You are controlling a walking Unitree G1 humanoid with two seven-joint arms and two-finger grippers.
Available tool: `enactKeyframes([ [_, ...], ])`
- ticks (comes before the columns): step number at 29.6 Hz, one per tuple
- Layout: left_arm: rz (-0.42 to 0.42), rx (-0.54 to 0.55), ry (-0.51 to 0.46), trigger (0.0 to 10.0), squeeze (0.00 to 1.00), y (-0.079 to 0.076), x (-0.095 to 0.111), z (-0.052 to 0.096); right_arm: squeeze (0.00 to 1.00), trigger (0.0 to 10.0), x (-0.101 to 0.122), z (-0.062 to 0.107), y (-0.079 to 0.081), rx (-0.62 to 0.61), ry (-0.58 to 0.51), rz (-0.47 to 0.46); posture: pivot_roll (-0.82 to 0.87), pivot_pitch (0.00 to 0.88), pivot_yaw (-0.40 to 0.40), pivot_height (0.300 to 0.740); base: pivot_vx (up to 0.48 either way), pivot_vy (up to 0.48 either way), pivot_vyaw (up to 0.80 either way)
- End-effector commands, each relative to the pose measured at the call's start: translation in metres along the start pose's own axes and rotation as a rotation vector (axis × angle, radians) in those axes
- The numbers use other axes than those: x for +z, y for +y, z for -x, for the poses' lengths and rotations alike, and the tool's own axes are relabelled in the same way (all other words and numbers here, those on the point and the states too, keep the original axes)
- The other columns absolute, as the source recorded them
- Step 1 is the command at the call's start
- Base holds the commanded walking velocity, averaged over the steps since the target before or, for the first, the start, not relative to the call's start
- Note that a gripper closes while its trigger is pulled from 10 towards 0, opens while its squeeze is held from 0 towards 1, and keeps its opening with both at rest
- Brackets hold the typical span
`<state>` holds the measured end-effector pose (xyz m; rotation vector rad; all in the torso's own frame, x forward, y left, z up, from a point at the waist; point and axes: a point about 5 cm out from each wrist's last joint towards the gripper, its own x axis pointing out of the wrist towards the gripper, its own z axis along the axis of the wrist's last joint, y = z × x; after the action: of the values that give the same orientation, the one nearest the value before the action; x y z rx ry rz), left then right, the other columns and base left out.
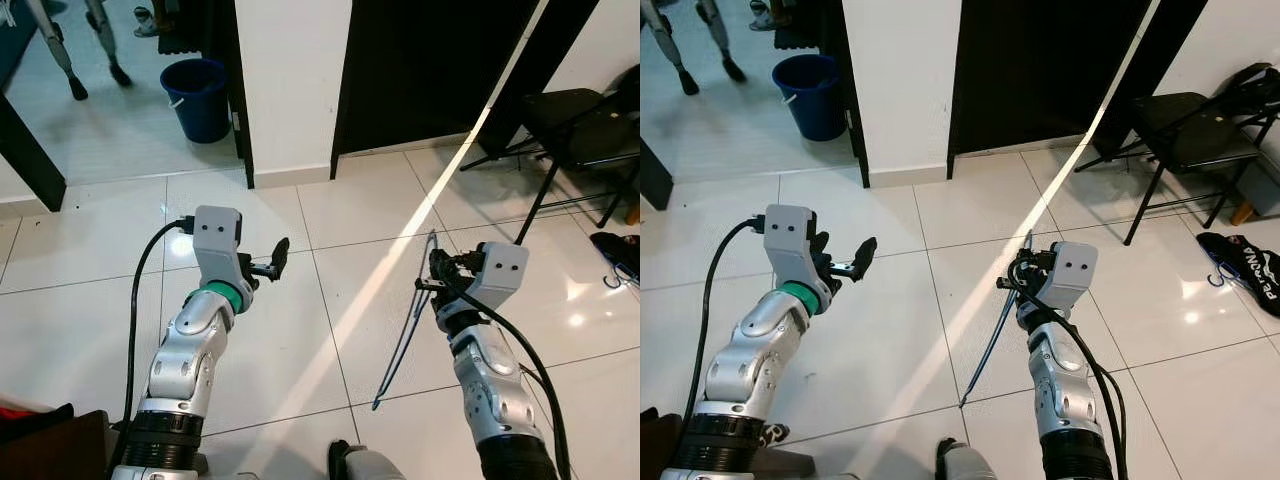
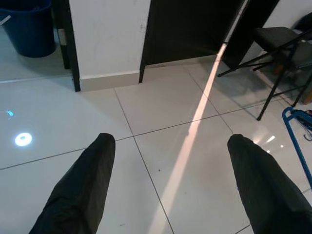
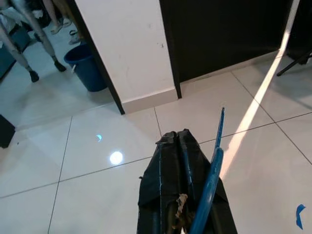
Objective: Hang hanger
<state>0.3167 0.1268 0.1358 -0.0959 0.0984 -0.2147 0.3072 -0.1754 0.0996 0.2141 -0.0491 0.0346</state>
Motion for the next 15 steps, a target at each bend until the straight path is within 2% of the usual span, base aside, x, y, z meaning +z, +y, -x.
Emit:
enactKeyframes([
  [1,0.016,0.008,0.035,10.0,0.00,0.0006,-0.0081,0.0010,0.00,10.0,-0.0039,0.0030,-0.0030,-0.009,0.022,-0.007,-0.02,0.110,0.049,0.740,0.000,-0.390,0.00],
  [15,0.029,0.022,0.034,10.0,0.00,0.0018,-0.0070,0.0001,0.00,10.0,-0.0030,0.0028,-0.0042,-0.006,0.025,-0.004,-0.02,0.109,0.046,0.740,0.000,-0.389,0.00],
])
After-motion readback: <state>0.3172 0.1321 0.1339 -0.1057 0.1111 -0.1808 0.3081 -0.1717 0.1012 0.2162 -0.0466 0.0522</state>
